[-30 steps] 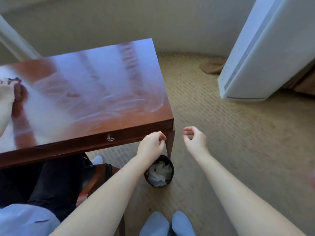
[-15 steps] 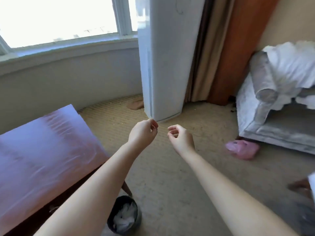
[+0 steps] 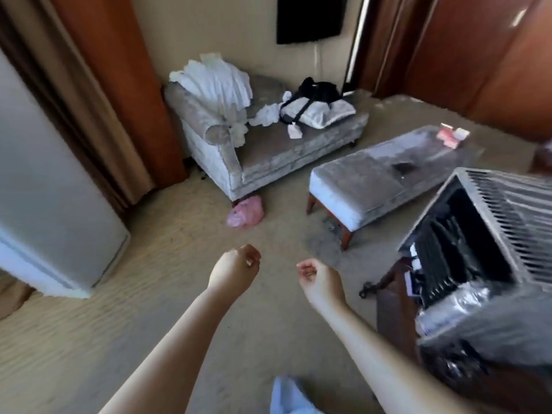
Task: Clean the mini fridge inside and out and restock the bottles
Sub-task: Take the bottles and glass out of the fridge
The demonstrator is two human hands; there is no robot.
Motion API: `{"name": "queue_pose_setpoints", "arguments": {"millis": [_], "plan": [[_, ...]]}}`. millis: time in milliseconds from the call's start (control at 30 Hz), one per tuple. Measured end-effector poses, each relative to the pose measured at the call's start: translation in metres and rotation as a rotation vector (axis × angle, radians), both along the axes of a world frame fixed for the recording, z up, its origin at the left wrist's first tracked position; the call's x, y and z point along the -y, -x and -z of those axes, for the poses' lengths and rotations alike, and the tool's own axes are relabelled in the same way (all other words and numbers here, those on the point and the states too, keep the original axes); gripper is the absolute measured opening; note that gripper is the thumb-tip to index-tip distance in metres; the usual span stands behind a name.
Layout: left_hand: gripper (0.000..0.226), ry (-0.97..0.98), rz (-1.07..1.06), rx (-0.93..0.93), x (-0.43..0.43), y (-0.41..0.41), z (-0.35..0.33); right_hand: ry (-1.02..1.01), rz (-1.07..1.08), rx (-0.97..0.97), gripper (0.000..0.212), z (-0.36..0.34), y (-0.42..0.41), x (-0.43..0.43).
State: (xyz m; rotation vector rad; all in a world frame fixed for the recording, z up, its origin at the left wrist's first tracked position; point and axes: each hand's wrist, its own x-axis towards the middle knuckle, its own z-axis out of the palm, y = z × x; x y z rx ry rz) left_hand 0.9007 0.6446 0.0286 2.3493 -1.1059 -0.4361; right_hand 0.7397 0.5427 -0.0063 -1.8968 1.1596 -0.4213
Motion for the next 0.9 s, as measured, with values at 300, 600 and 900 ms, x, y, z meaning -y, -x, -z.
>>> {"name": "queue_pose_setpoints", "arguments": {"millis": [300, 600, 900], "plan": [[0.019, -0.092, 0.616, -0.122, 0.106, 0.185, 0.026, -0.038, 0.58, -0.032, 0.013, 0.029, 0.213, 0.014], [0.019, -0.167, 1.0, -0.163, 0.188, 0.369, 0.048, -0.147, 1.051, -0.027, 0.014, 0.06, 0.393, 0.02], [0.017, -0.257, 1.182, -0.052, 0.261, 0.533, 0.061, -0.208, 1.271, 0.137, 0.019, 0.069, 0.551, 0.065]]}}
